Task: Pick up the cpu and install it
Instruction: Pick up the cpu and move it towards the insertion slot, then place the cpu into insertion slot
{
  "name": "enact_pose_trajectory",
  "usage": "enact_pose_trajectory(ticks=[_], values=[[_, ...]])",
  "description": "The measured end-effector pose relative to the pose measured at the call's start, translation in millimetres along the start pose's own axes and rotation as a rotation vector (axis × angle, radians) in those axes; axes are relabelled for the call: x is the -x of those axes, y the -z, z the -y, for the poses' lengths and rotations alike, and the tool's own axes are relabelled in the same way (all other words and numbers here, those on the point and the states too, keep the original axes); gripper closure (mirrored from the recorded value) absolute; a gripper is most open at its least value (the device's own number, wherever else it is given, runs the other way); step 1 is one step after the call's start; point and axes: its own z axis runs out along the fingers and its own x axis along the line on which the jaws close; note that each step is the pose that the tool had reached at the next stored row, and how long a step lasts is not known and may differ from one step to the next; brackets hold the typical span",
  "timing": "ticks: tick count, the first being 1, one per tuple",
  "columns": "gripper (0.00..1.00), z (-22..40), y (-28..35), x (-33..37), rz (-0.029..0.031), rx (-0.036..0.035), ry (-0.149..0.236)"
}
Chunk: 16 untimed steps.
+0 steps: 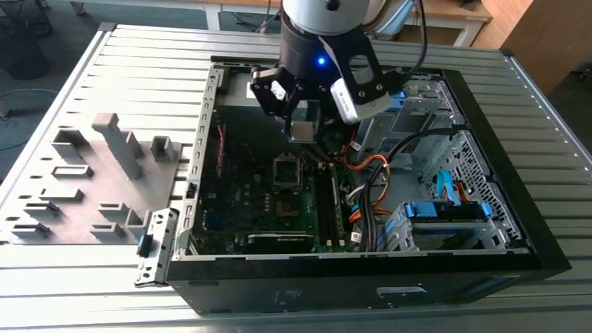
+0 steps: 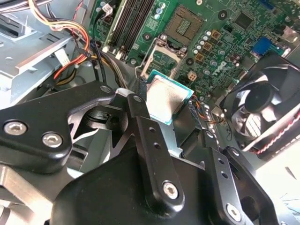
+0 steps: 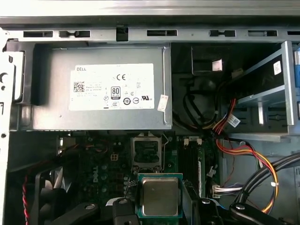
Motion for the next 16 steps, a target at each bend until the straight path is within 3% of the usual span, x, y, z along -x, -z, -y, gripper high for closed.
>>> enact_pose_trajectory(ticks=[10, 16], values=[[0.53, 1.7, -17.1, 0.0, -0.0030, -0.0001, 0.000], [0.53, 2.1, -20.5, 0.0, -0.0032, -0.0001, 0.000]])
